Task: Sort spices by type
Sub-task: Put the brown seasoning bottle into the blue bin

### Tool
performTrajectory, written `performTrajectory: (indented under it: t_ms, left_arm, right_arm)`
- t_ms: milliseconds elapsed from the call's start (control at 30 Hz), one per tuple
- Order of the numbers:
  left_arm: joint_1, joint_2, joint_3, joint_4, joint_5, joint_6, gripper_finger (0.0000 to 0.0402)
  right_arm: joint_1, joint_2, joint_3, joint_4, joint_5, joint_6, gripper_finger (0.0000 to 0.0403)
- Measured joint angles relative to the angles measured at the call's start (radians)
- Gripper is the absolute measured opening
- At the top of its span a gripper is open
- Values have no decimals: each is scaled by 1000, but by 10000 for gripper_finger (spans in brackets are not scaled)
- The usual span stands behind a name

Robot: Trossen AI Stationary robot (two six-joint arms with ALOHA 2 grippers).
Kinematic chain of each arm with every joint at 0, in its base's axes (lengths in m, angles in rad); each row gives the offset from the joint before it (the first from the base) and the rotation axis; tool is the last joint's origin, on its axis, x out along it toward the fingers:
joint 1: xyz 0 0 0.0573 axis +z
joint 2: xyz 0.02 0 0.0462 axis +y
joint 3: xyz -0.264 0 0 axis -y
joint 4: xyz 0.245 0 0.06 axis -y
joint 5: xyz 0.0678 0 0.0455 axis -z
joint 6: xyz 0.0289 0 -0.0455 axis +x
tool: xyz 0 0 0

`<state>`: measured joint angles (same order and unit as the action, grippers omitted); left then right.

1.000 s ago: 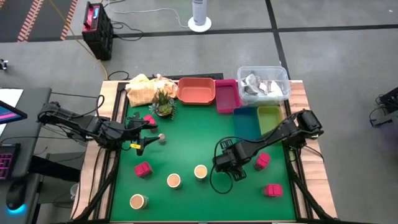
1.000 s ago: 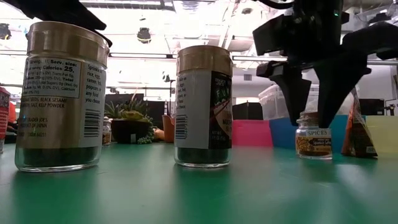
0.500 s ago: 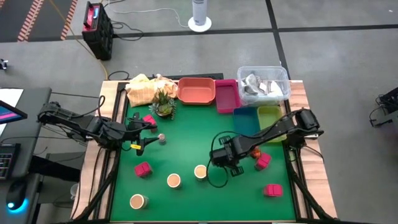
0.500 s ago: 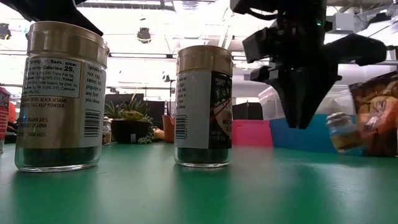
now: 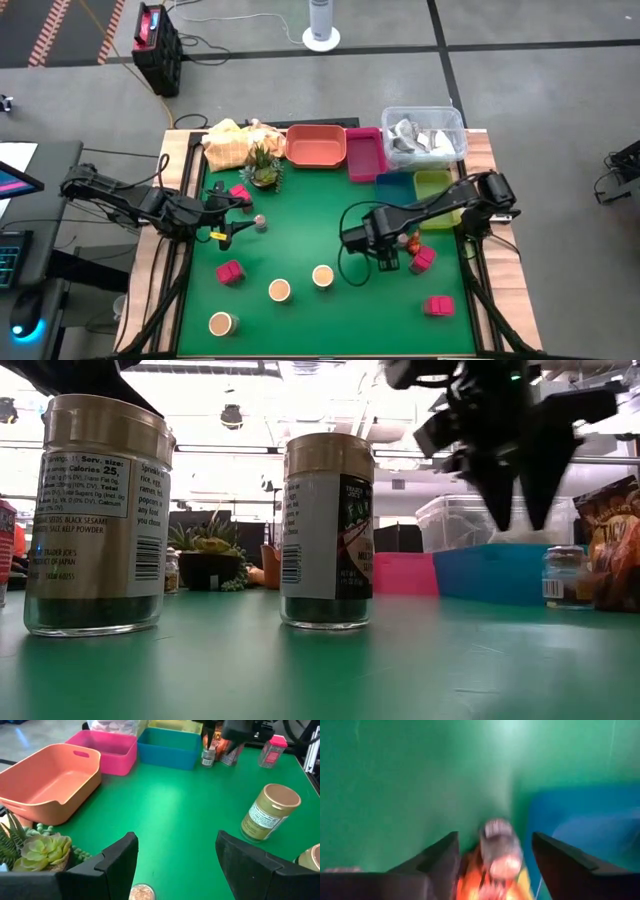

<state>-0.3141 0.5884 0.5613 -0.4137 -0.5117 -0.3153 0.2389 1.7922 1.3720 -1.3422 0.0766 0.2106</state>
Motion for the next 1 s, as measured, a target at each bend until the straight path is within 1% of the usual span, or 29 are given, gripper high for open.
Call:
performTrajectory:
  t_ms: [67,133,300,400,667,800,1000]
  left_arm:
    - [0,0,0,0,0,0,256]
    - [0,0,0,0,0,2,256]
    - [0,0,0,0,0,8,256]
    - [0,0,0,1,0,17,256]
    - [0,0,0,1,0,23,256]
    - [0,0,0,1,0,24,256]
    - [0,0,0,1,0,26,256]
  right_arm:
    - [15,-33,-36,-30,-12,50,306]
    - [31,-81,-73,-22,-24,101,317]
    - [53,-216,-164,34,-26,260,319]
    - [54,-267,-207,86,-46,320,316]
    - [68,-281,-315,149,-58,366,315]
    - [65,-281,-334,164,-46,384,315]
    - [49,-280,-388,246,-42,376,315]
